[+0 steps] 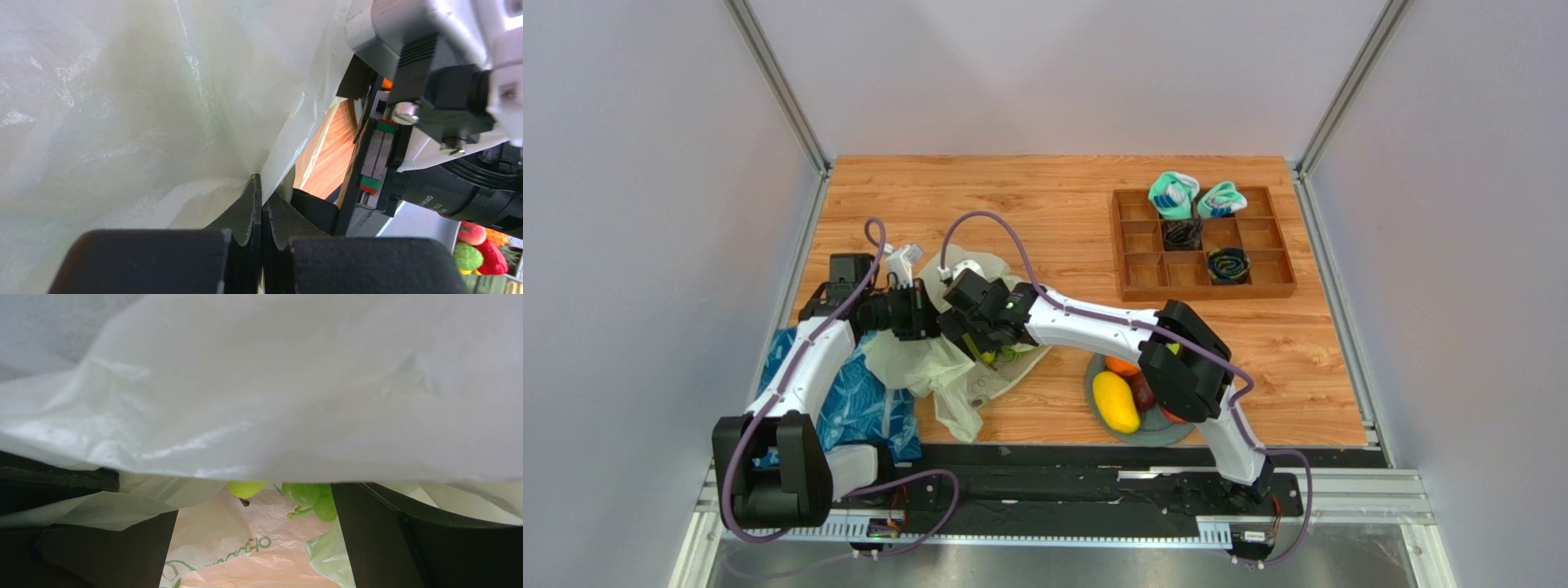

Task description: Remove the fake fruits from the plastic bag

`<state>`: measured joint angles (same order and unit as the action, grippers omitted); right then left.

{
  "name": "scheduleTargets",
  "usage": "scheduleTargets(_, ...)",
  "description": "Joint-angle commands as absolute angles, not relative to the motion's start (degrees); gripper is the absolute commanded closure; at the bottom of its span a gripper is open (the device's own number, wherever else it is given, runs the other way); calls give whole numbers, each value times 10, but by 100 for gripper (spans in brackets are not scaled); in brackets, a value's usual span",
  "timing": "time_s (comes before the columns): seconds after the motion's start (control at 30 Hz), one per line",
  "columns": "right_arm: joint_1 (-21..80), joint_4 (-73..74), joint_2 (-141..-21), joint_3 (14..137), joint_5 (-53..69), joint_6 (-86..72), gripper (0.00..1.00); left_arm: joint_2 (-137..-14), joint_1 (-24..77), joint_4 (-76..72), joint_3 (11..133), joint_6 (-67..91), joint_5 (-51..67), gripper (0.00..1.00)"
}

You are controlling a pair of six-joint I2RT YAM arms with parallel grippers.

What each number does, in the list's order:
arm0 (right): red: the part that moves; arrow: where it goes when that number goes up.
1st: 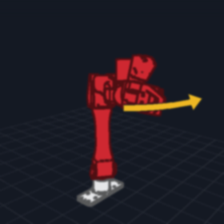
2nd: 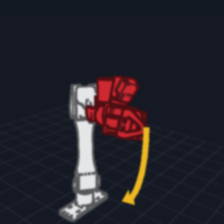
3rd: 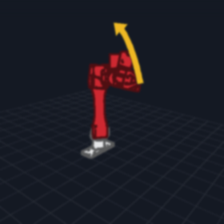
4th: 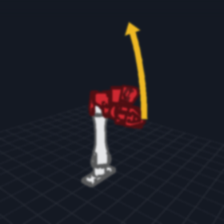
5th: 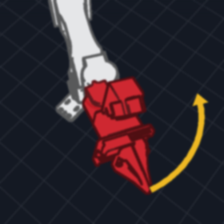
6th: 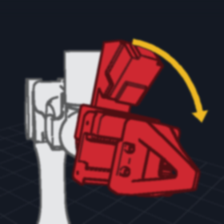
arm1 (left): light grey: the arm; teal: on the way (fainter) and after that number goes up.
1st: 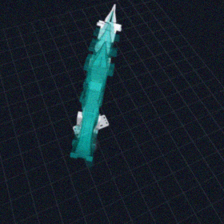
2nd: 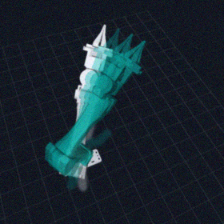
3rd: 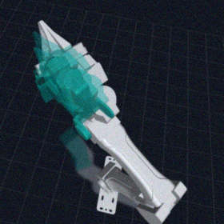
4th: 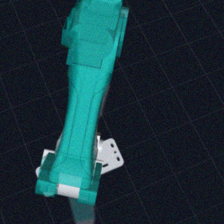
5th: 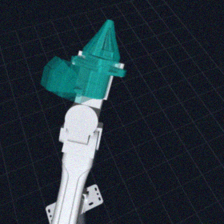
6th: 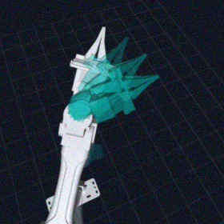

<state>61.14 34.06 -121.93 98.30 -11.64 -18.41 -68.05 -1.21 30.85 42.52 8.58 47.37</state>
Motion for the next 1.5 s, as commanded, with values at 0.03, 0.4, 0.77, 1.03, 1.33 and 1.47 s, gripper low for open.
scheduleTargets(0.03,597,199,-1308,1019,-192,-257,17,-625,60,425,431,178,784,100)
scheduleTargets(0.4,595,190,-1250,979,-157,-222,76,-647,59,414,453,173,786,100)
scheduleTargets(0.77,577,171,-1104,839,-73,-110,100,-688,33,401,511,148,777,100)
scheduleTargets(1.03,577,143,-1008,804,-40,-62,100,-668,27,590,532,-15,613,100)
scheduleTargets(1.33,565,163,-914,787,11,-2,100,-698,15,646,609,-71,539,100)
scheduleTargets(1.47,567,157,-945,764,60,-13,100,-732,14,646,666,-68,525,100)
